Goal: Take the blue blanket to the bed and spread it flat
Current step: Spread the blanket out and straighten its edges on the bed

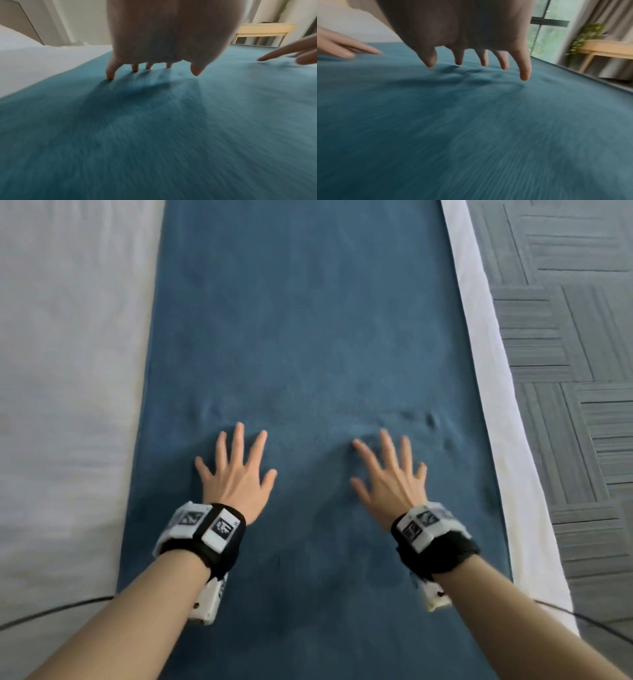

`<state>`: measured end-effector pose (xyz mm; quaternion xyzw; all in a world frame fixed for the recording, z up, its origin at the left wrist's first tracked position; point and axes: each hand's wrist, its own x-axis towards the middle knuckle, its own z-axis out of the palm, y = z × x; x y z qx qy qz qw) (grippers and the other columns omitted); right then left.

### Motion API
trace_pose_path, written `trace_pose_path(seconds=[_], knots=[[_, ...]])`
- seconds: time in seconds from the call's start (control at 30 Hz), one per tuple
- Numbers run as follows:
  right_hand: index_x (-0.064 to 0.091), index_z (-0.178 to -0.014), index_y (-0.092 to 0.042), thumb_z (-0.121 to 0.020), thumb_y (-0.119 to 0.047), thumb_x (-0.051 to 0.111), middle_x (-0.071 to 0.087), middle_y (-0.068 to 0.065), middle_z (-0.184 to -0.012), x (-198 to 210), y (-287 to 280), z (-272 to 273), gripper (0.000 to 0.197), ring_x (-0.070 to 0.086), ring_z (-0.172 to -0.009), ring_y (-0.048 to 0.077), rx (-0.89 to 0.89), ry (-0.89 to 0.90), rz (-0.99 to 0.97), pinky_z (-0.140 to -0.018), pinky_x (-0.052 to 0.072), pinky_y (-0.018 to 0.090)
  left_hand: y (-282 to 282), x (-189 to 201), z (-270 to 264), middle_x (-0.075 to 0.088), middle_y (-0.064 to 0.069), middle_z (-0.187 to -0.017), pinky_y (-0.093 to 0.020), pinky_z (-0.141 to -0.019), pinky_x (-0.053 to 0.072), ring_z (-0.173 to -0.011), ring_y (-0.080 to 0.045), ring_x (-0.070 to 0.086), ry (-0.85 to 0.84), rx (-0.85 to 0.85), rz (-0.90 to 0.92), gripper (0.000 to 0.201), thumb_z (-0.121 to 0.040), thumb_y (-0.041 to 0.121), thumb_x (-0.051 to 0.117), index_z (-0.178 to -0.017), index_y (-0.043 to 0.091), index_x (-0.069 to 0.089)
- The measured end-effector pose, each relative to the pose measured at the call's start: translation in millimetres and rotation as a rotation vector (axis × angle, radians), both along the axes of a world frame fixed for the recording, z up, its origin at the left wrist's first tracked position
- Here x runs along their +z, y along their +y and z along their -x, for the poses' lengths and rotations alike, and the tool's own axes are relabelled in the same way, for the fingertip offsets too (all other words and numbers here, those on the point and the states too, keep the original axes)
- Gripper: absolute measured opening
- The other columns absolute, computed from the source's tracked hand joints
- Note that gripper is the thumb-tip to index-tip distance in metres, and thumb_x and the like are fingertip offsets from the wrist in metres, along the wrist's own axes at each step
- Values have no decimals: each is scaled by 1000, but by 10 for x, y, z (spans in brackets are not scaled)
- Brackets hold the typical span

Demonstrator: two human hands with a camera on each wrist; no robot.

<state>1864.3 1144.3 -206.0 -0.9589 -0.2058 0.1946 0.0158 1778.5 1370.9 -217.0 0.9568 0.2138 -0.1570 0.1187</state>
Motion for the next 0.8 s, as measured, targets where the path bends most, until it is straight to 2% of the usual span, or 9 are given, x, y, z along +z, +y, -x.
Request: trace_pose_path(seconds=[0.13,0.2,0.33,0.4,0.5,0.63,0.7,0.77,0.8], knots=[[10,-144,-42,-84,-42,51,-2,1,-160,-12,18,867,72,-5,-145,35,159,80,-45,-105,18,67,-559,41,541,-1,3,-161,-68,-107,15,-148,-24,1,-19,-199,34,67,-88,47,43,-146,38,12],[7,-143,-44,-84,-42,52,-1,0,-160,-34,-149,1075,75,-3,-145,36,113,78,-4,-105,20,66,-676,50,851,1,4,-161,-69,-105,18,-148,-23,4,26,-208,34,66,-87,46,47,-146,40,16],[7,-145,-43,-85,-49,50,5,1,-159,13,-619,1222,74,2,-144,39,-103,66,97,-101,27,65,-572,140,1312,16,4,-159,-68,-99,30,-145,-27,19,82,-111,-19,67,-84,43,56,-144,39,26],[14,-146,-39,-84,-48,54,11,4,-159,71,-789,1333,74,9,-143,42,-166,57,129,-99,31,65,-509,164,1485,11,3,-160,-67,-99,31,-145,-28,17,119,-34,-40,68,-85,42,54,-145,38,21],[37,-141,-30,-72,-39,72,33,13,-151,176,-920,1558,79,29,-136,46,-175,33,119,-91,39,67,-587,229,1659,14,-4,-159,-68,-97,32,-143,-33,21,126,28,-55,71,-84,39,57,-146,31,24],[54,-128,-32,-50,-36,85,52,11,-139,216,-964,2082,84,49,-125,41,124,57,85,-80,49,64,-1008,300,1966,39,-8,-150,-68,-87,41,-133,-34,43,43,-183,-47,72,-71,34,73,-137,28,46],[57,-124,-35,-46,-37,86,55,7,-137,239,-1039,2299,84,54,-122,36,164,94,115,-78,51,61,-1200,313,2180,45,-4,-147,-66,-85,45,-133,-31,42,58,-255,-59,60,-73,35,67,-131,31,52],[61,-120,-36,-42,-34,87,58,4,-133,293,-1138,2409,82,57,-119,32,147,133,153,-74,55,54,-1247,343,2354,46,-1,-146,-63,-84,47,-134,-27,39,63,-249,-65,51,-78,35,46,-129,33,54],[63,-117,-36,-39,-31,87,60,3,-132,344,-1178,2442,81,59,-117,31,138,160,159,-71,57,49,-1240,343,2468,48,0,-144,-60,-82,48,-132,-27,43,52,-261,-56,52,-77,34,43,-127,32,56]])
